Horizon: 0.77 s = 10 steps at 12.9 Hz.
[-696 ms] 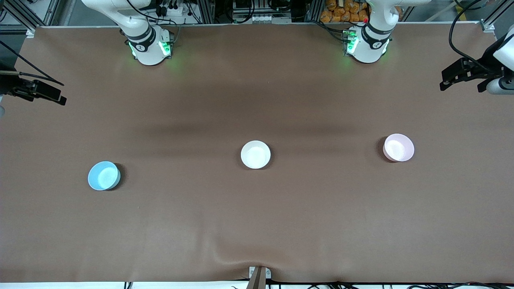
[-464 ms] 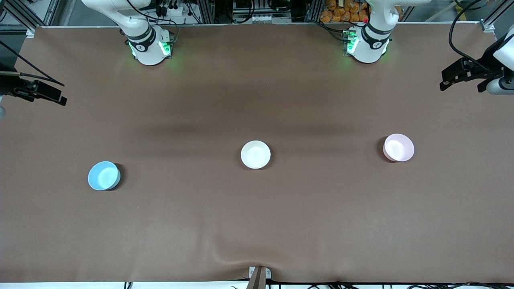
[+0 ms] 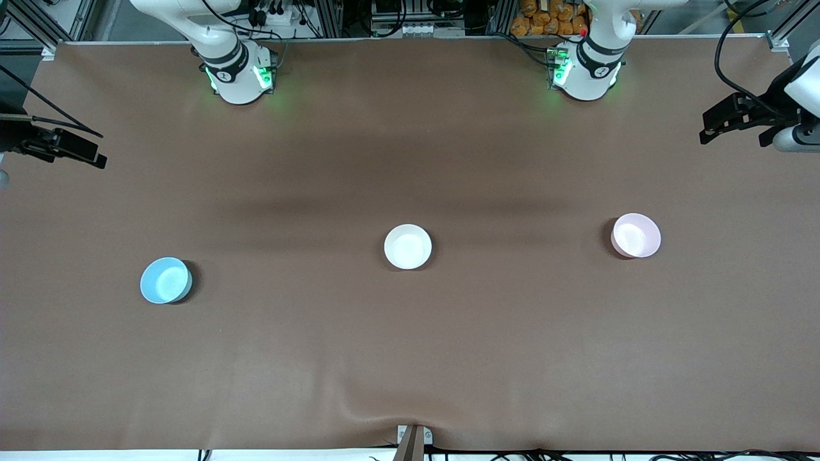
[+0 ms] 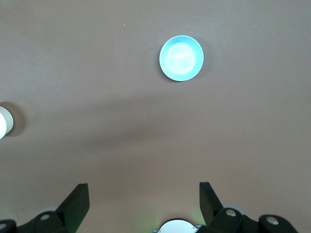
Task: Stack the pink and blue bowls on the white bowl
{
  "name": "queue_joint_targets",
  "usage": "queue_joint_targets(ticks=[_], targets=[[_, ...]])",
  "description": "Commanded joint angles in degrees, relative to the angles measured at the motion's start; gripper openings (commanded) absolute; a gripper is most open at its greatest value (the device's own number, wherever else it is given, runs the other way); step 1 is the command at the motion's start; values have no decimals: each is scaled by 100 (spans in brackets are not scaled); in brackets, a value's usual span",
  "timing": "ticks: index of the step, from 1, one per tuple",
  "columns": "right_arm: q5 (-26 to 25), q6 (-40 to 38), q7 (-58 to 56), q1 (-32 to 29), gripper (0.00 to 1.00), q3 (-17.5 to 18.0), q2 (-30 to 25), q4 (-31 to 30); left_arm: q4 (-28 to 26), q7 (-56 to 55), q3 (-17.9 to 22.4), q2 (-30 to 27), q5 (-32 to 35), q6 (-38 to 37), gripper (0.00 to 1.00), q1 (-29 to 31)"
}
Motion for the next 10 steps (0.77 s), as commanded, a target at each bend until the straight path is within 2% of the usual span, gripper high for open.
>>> queue_joint_targets(ticks=[1,10], targets=[[-12,23,-50,-41,100,40,-13,-21,15,44,9,-7,-117,-85,100,19],[-12,14,-50,-23,100,40,-13,-56,-81,53,27,98,-108,-76,100,19]])
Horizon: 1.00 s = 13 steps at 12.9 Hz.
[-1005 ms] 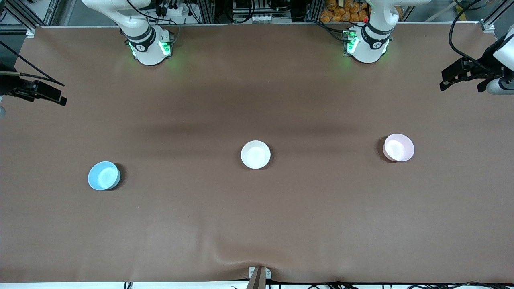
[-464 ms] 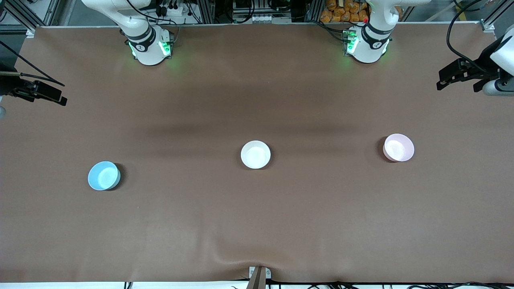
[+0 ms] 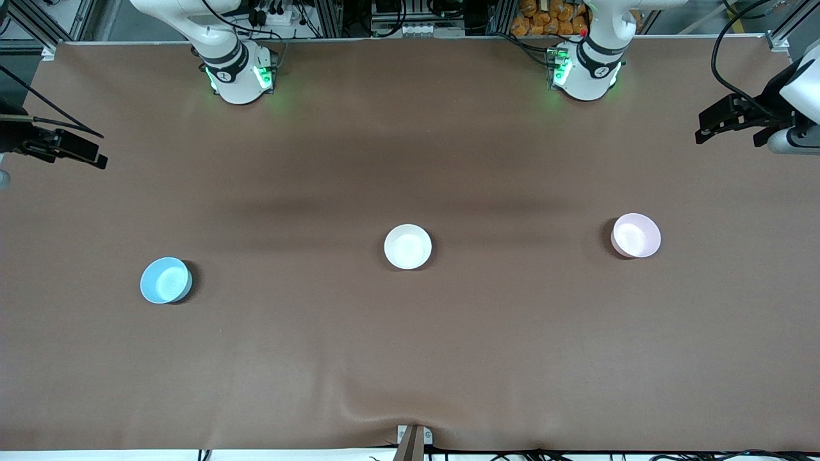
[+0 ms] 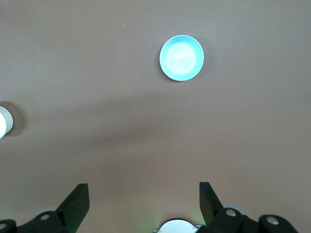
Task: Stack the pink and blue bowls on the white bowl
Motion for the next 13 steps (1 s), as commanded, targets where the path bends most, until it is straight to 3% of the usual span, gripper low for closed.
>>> queue_joint_targets(ticks=[1,4,13], targets=[[-21,14,-46,-25,100,36,-33,-63,-65,62,19,128,-70,6,100,35],[-29,23,-46,-25,100,36,-25,-142,-468,88,19,208,0,540,100,114],[-38,321,-46,-51,100,45,98,-142,-2639,607,28,313,132,3220,100,448]])
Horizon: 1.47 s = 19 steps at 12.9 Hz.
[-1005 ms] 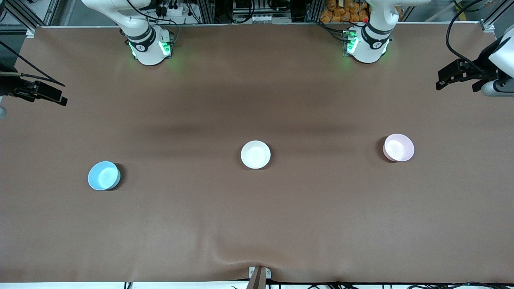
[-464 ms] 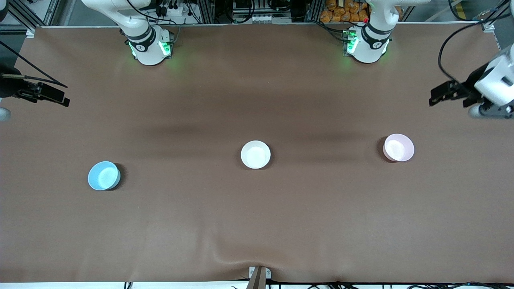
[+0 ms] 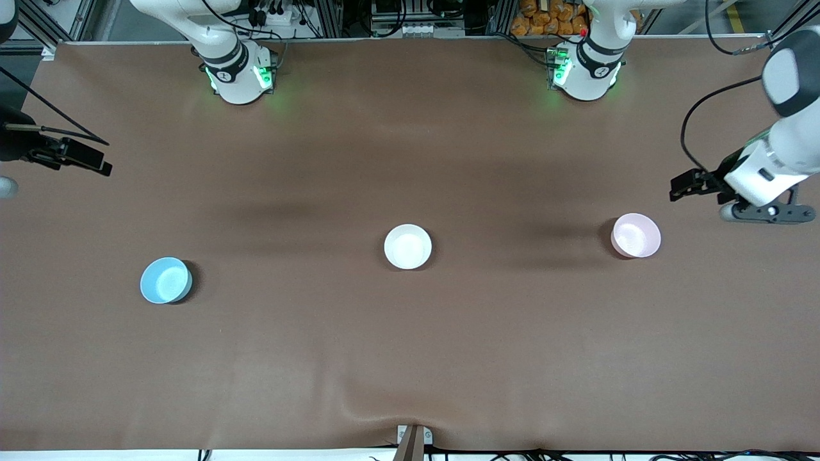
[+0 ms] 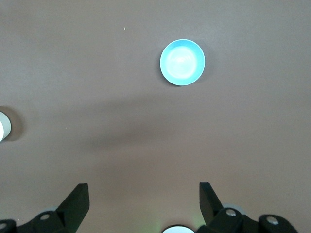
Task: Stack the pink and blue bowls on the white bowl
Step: 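Reach the left gripper down to the rim of the pink bowl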
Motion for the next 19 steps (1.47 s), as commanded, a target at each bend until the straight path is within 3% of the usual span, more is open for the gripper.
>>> queue_joint_targets(ticks=[1,6,9,13,17,19], targets=[[-26,52,-46,-35,100,33,57,-13,-565,79,-17,9,94,748,100,81],[-35,157,-37,-44,100,32,66,-241,-680,850,-17,817,120,1689,100,467],[-26,210,-37,-79,100,41,66,-338,-759,1396,-34,1528,120,2751,100,810],[-35,298,-38,-79,100,32,75,-452,-900,1398,-52,1846,94,3174,100,793],[-26,490,-37,-88,100,32,145,-645,-1015,1407,-52,2014,94,3326,86,793],[-26,500,-37,-97,100,32,145,-742,-1032,1433,-52,2067,94,3326,74,811]])
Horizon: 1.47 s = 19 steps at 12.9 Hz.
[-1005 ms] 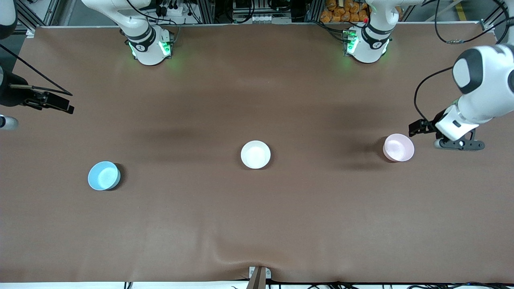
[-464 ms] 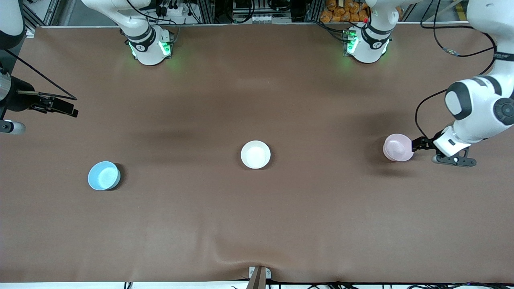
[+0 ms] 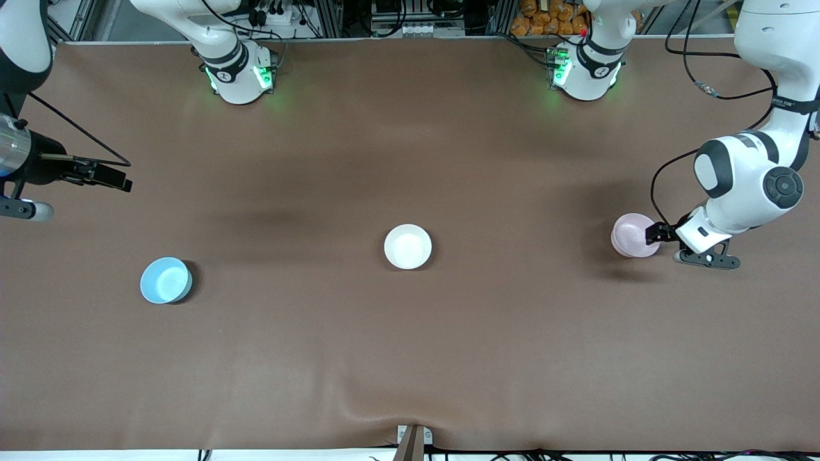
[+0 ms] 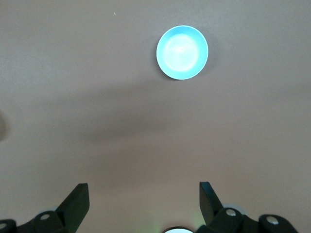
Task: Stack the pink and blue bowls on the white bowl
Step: 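Reach the left gripper down to the rim of the pink bowl, then close the left gripper on the pink bowl rim and lift it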
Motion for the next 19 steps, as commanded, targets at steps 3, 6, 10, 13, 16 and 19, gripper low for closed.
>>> queue_joint_targets(ticks=[3,6,10,13,16,19], targets=[[-33,236,-37,-82,100,47,-3,-303,-161,58,-9,6,77,135,53,33],[-33,386,-37,-99,100,38,-64,-577,-161,58,-9,15,77,135,18,33],[-33,597,-46,-152,100,47,-90,-629,-143,172,-18,-20,77,118,0,33],[-51,790,-46,-117,100,47,-239,-840,-12,164,-79,-247,-123,-258,0,25],[-51,1605,-46,-108,100,64,-704,-1655,768,-72,-404,-266,-616,-1373,0,-28],[-103,1950,-55,-108,100,82,-855,-2000,1314,-1203,-1070,-257,-652,-1903,0,-63]])
